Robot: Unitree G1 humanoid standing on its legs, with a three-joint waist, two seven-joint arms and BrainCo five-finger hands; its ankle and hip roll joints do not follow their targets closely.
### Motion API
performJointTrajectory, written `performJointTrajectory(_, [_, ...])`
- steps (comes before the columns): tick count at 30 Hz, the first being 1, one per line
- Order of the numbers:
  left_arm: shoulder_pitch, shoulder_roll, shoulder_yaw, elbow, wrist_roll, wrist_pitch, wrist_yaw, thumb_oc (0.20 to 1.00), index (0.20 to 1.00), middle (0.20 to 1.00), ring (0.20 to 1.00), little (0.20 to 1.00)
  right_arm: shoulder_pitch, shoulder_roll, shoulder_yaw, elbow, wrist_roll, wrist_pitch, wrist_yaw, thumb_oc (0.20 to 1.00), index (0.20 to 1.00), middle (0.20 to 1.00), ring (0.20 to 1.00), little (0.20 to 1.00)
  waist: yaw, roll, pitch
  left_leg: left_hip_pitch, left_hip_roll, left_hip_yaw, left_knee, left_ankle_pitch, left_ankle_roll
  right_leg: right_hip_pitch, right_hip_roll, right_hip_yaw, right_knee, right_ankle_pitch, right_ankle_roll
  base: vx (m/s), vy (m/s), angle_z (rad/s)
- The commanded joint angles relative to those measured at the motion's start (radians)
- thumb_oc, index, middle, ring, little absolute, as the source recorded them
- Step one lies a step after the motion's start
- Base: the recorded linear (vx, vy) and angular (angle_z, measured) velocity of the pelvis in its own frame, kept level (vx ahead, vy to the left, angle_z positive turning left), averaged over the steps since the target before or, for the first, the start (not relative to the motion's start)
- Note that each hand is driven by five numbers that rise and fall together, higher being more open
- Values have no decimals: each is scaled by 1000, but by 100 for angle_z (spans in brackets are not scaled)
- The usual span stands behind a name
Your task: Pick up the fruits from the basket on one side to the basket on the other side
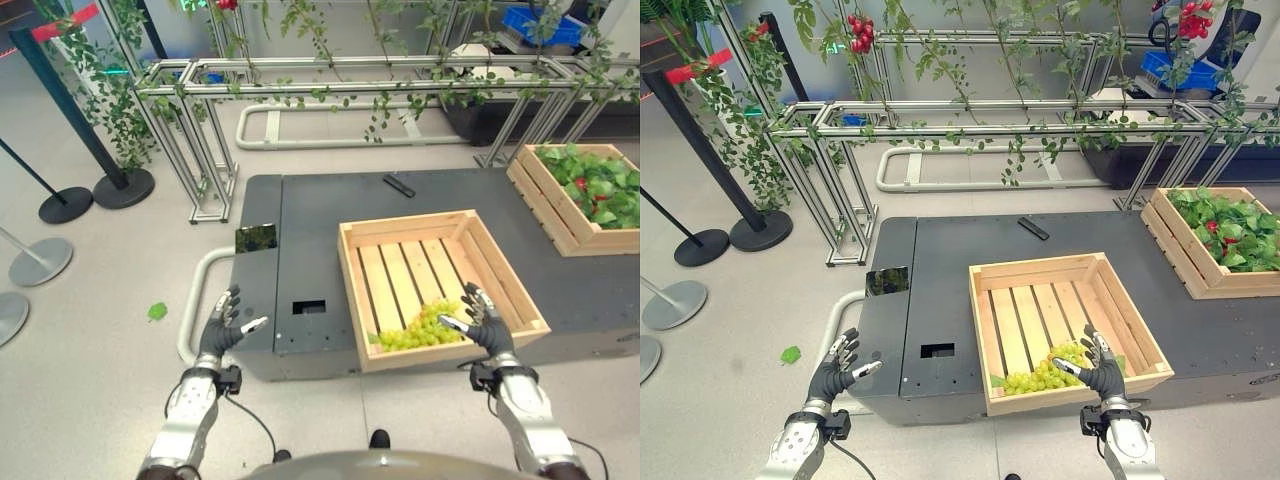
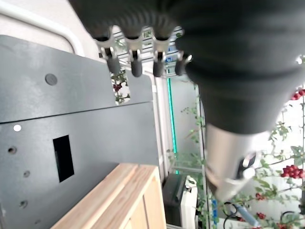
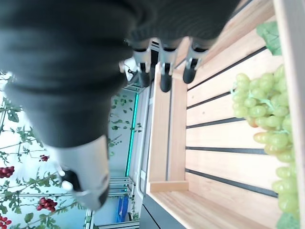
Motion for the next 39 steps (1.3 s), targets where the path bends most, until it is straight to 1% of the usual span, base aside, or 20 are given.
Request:
performJointTrajectory(1, [-54,41,3,-24,10,-39,8,1000,1000,1000,1000,1000,-46,11,-13,-21,-5,-40,-12,1000,1000,1000,1000,1000,-2,-50,-6,-21,-27,44,26,-4,28,30,-35,52,152,-182,72,12,-2,-3])
performJointTrajectory(8, [-46,41,10,-26,20,-37,9,1000,1000,1000,1000,1000,-40,7,-13,-20,-13,-36,-7,1000,1000,1000,1000,1000,-2,-49,-8,-15,-29,49,27,-9,32,35,-34,59,146,-179,73,1,0,-1])
performJointTrajectory(10, [-39,43,17,-34,22,-37,8,1000,1000,1000,1000,1000,-40,-3,-29,-23,-5,-29,-3,1000,1000,1000,1000,1000,1,-52,-8,-15,-32,51,28,-10,33,35,-36,62,145,-178,75,5,1,-4])
performJointTrajectory(11, [-42,48,20,-35,27,-37,6,1000,1000,1000,1000,1000,-42,-25,-30,-23,-44,-20,-3,1000,1000,1000,1000,1000,3,-53,-7,-16,-31,50,28,-10,33,35,-36,61,146,-179,75,0,0,0])
performJointTrajectory(13, [-41,64,30,-50,44,-42,-2,1000,1000,1000,1000,1000,-55,-104,-53,-50,-178,-7,-25,1000,1000,1000,1000,1000,8,-58,-4,-19,-31,45,27,-9,32,34,-37,54,147,-181,75,0,0,0])
performJointTrajectory(14, [-41,70,36,-57,50,-46,-2,1000,1000,1000,1000,1000,-67,-138,-68,-57,-208,-3,-34,1000,1000,1000,1000,1000,9,-60,0,-20,-31,43,26,-9,31,32,-38,53,149,-182,75,-31,-26,1])
performJointTrajectory(15, [-37,87,44,-65,48,-55,-8,1000,1000,1000,1000,1000,-116,-231,-91,-73,-252,0,-51,1000,1000,1000,1000,1000,16,-66,11,-25,-31,40,26,-7,31,27,-39,51,150,-180,77,-31,-20,2])
performJointTrajectory(16, [-38,86,44,-65,47,-55,-8,1000,1000,1000,1000,1000,-118,-232,-91,-71,-252,0,-51,1000,1000,1000,1000,1000,16,-65,12,-25,-31,39,26,-7,31,27,-39,51,151,-180,77,-45,-20,4])
performJointTrajectory(19, [-29,113,50,-85,29,-57,-27,1000,1000,1000,1000,1000,-203,-405,-95,-101,-275,10,-13,1000,1000,1000,1000,1000,29,-74,35,-42,-31,38,29,-2,29,8,-39,48,156,-176,77,-59,-14,4])
performJointTrajectory(20, [-29,117,50,-92,27,-59,-28,1000,1000,1000,1000,1000,-235,-430,-86,-100,-273,12,-18,1000,1000,1000,1000,1000,32,-73,43,-50,-31,38,32,0,29,-1,-39,48,161,-176,77,-78,-11,-1])
performJointTrajectory(24, [-49,147,41,-90,13,-52,-22,1000,1000,1000,1000,1000,-397,-589,0,-79,-294,34,20,1000,1000,1000,1000,1000,51,-82,96,-95,-29,36,56,7,25,-54,-38,50,195,-173,75,-125,-30,-3])
performJointTrajectory(25, [-63,162,41,-95,9,-55,-14,1000,1000,1000,1000,1000,-494,-654,76,-52,-320,45,34,1000,1000,1000,1000,1000,57,-85,132,-131,-24,35,85,7,24,-103,-38,52,242,-177,73,-150,-41,1])
performJointTrajectory(26, [-63,160,44,-95,9,-55,-14,1000,1000,1000,1000,1000,-504,-654,84,-47,-319,44,33,1000,1000,1000,1000,1000,54,-85,132,-134,-24,36,87,6,24,-107,-38,53,246,-178,73,-182,-55,-1])
performJointTrajectory(27, [-74,168,51,-91,-1,-55,1,1000,1000,1000,1000,1000,-581,-675,139,-29,-331,57,38,1000,1000,1000,1000,1000,62,-86,165,-169,-23,36,121,3,24,-151,-39,56,290,-183,72,-83,-24,-4])
performJointTrajectory(28, [-74,167,53,-90,-1,-55,1,1000,1000,1000,1000,1000,-588,-675,144,-26,-331,56,37,1000,1000,1000,1000,1000,61,-86,165,-173,-23,36,124,2,24,-154,-40,57,293,-184,72,-139,-75,-12])
performJointTrajectory(29, [-78,178,62,-95,-5,-54,13,1000,1000,1000,1000,1000,-666,-727,194,-22,-365,74,48,1000,1000,1000,1000,1000,72,-91,200,-212,-25,30,160,1,22,-192,-42,55,326,-188,73,-64,-51,-6])
performJointTrajectory(31, [-82,178,68,-96,-7,-54,17,1000,1000,1000,1000,1000,-703,-741,217,-15,-374,78,50,1000,1000,1000,1000,1000,73,-90,213,-230,-27,30,176,-1,20,-210,-45,53,340,-191,73,-65,-45,3])
performJointTrajectory(35, [-107,183,70,-89,-3,-48,40,1000,1000,1000,1000,1000,-915,-830,377,6,-451,96,60,1000,1000,1000,1000,1000,82,-85,278,-310,-36,25,251,-6,12,-281,-50,50,411,-208,65,-77,-47,9])
performJointTrajectory(38, [-137,192,61,-90,9,-46,65,1000,1000,1000,1000,1000,-1079,-849,503,47,-498,102,58,1000,1000,1000,1000,1000,92,-84,330,-366,-29,8,250,14,9,-355,-56,41,452,-208,62,-95,-73,7])
performJointTrajectory(39, [-137,189,63,-90,9,-46,65,1000,1000,1000,1000,1000,-1088,-848,511,50,-497,102,57,1000,1000,1000,1000,1000,89,-83,329,-368,-30,8,250,15,9,-358,-57,41,454,-208,62,-72,-71,6])
